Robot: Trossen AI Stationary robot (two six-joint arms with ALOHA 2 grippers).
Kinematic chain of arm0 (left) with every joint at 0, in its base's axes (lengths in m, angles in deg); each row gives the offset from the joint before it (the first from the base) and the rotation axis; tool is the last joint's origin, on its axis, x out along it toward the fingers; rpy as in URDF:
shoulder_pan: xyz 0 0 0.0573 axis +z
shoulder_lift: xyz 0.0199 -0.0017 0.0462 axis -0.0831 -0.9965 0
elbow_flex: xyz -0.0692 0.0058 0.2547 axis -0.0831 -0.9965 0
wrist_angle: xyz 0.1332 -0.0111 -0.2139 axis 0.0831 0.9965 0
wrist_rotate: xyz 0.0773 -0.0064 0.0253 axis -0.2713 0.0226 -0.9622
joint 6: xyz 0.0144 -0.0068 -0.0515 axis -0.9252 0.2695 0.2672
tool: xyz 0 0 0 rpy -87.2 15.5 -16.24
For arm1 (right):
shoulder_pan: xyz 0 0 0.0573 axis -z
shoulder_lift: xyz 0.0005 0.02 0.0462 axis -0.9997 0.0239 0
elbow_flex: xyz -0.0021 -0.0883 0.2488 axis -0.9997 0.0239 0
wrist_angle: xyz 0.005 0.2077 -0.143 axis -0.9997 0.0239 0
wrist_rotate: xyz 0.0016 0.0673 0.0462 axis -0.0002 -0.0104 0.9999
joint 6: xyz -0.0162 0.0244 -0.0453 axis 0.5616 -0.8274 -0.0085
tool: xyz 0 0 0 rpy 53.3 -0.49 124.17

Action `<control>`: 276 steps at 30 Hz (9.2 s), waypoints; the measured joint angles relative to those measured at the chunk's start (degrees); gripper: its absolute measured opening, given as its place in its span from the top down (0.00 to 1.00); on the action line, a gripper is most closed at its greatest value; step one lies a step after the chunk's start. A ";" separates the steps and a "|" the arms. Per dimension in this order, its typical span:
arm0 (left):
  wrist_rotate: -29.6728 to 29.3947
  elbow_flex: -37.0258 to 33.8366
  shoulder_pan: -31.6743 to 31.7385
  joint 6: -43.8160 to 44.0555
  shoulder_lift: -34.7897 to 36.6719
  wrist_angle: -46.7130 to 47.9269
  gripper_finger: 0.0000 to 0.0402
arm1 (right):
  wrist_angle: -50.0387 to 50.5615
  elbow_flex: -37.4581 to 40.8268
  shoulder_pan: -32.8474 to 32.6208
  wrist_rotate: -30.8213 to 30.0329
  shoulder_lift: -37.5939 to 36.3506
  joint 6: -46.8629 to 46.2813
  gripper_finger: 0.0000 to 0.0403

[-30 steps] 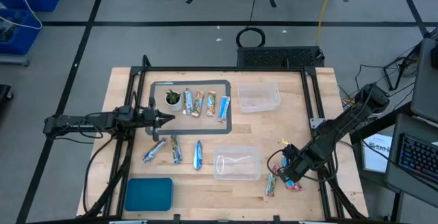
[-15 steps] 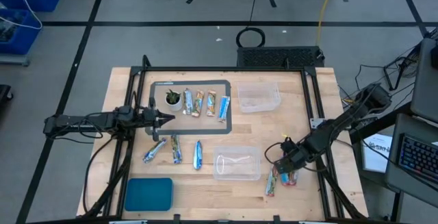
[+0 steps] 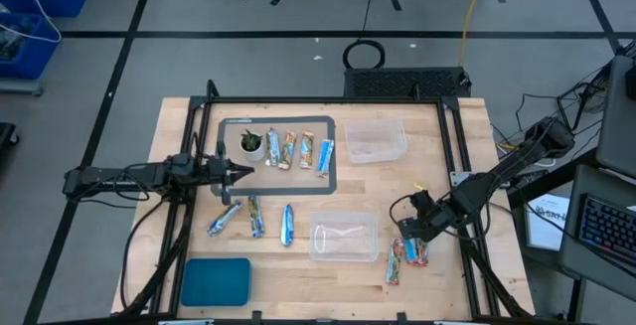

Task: Pick and place Granola Bars by type
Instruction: Put the middle red granola bar into the bottom transparent bin

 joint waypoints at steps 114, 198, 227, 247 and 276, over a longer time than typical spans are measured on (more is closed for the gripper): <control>0.00 -0.02 -0.01 1.31 0.02 -0.11 0.94 | -6.72 -0.09 5.46 -39.18 -11.94 52.99 1.00; 0.00 -0.02 0.00 1.27 0.00 -3.04 0.94 | -73.64 25.33 14.10 -9.44 -33.54 110.83 1.00; -0.01 -0.02 -0.01 1.27 0.01 -3.04 0.94 | -84.49 8.47 14.08 -0.38 0.90 107.54 1.00; 0.00 -0.02 0.00 1.27 0.00 -3.04 0.94 | -75.70 -7.36 14.12 3.95 17.37 105.88 1.00; 0.00 0.00 0.00 1.27 0.00 -3.03 0.94 | -64.55 -9.73 15.50 -4.05 23.28 100.02 1.00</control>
